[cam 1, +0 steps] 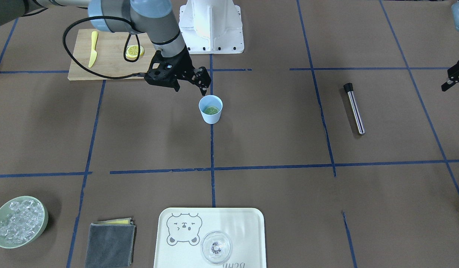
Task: Squeeze lemon into cup
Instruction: 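Open the right gripper to drop the lemon slice into the cup, then withdraw the right gripper while the left gripper reaches the steel muddler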
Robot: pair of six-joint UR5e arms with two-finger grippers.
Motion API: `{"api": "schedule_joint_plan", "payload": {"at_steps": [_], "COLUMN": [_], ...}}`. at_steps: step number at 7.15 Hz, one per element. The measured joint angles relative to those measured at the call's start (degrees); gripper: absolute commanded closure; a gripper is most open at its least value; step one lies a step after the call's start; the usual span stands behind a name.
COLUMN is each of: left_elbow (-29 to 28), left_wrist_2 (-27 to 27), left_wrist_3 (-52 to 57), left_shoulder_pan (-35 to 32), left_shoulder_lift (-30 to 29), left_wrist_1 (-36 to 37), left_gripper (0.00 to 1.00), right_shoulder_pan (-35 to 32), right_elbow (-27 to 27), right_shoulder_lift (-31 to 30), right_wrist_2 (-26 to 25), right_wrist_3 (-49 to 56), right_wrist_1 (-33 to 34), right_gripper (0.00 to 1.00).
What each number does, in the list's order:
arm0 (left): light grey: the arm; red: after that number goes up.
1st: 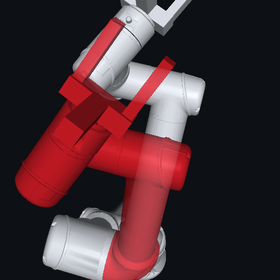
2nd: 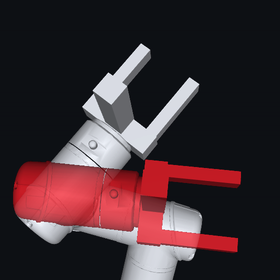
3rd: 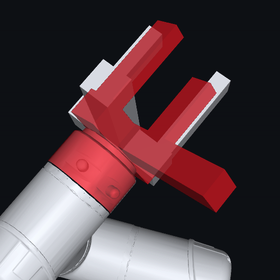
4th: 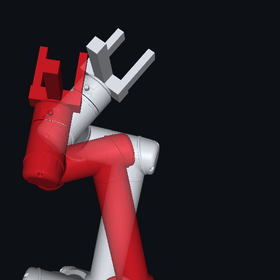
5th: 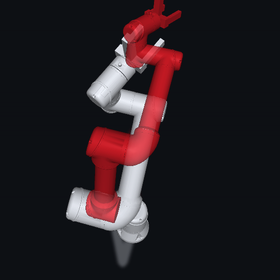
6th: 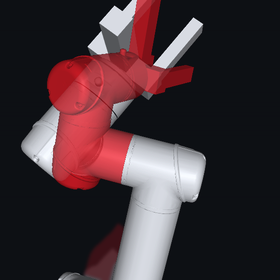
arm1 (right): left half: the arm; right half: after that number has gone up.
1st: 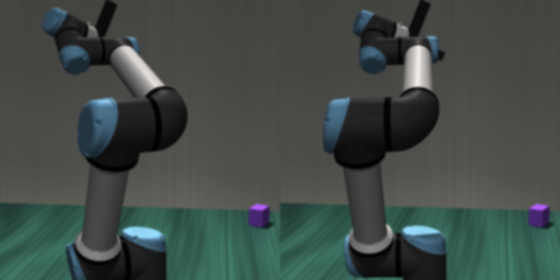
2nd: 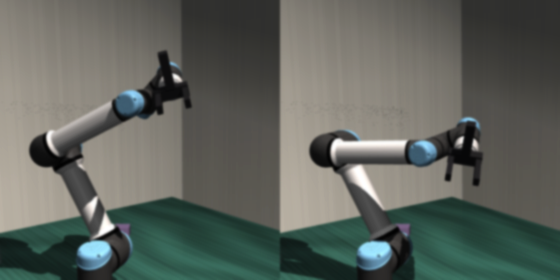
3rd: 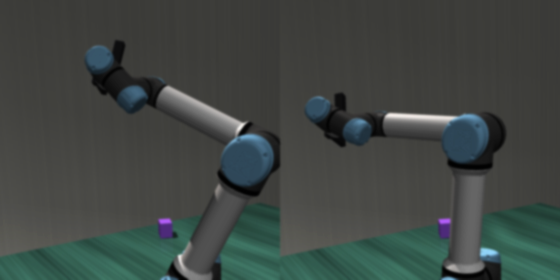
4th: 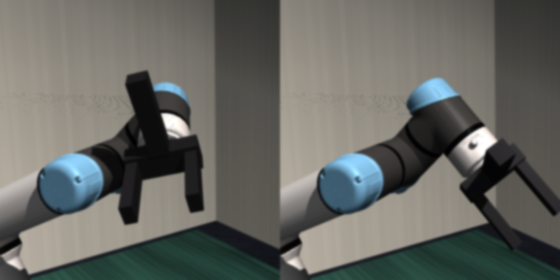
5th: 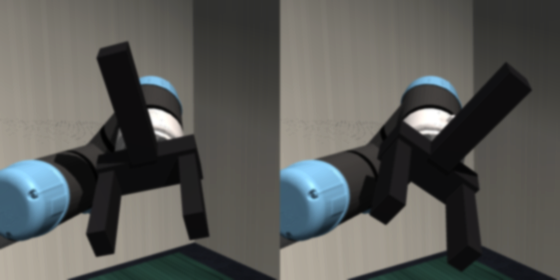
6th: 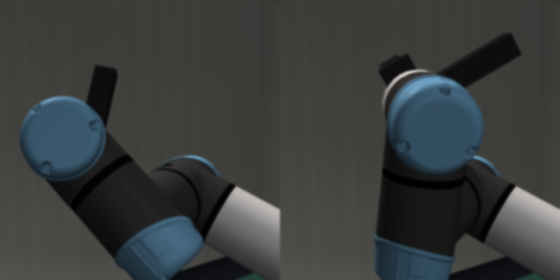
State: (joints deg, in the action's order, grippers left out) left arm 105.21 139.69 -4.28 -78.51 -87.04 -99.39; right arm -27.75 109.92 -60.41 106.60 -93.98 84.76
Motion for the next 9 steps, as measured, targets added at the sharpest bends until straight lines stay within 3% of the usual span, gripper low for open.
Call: {"api": "schedule_joint_plan", "payload": {"at_steps": [1,3,4,9], "left_elbow": [-0.4,-1.3,-2.7,-11.1], "left_wrist_2": [-1.3,-7.6,-9.3,-10.8], "left_wrist_3": [-8.8,-23.7,-29.0,-35.0], "left_shoulder_pan": [4.7,14.5,18.0,25.5], "left_shoulder_lift": [0.0,-0.8,-2.1,-7.1], "left_wrist_1": [-5.6,-10.6,-11.1,-11.4], "left_gripper": [0.0,0.0,0.11,0.15], "right_shoulder_pan": [-0.8,-4.0,-5.5,-6.5], "right_elbow": [5.1,9.7,10.7,10.9], "right_shoulder_lift": [-5.7,-14.3,-17.5,-21.9], "right_wrist_2": [0.8,2.9,3.6,4.2], "right_wrist_3": [2.0,9.0,12.4,15.0], "right_wrist_1": [0.0,-0.2,-1.0,-5.0], "right_gripper": [0.0,0.0,0.0,0.0]}}
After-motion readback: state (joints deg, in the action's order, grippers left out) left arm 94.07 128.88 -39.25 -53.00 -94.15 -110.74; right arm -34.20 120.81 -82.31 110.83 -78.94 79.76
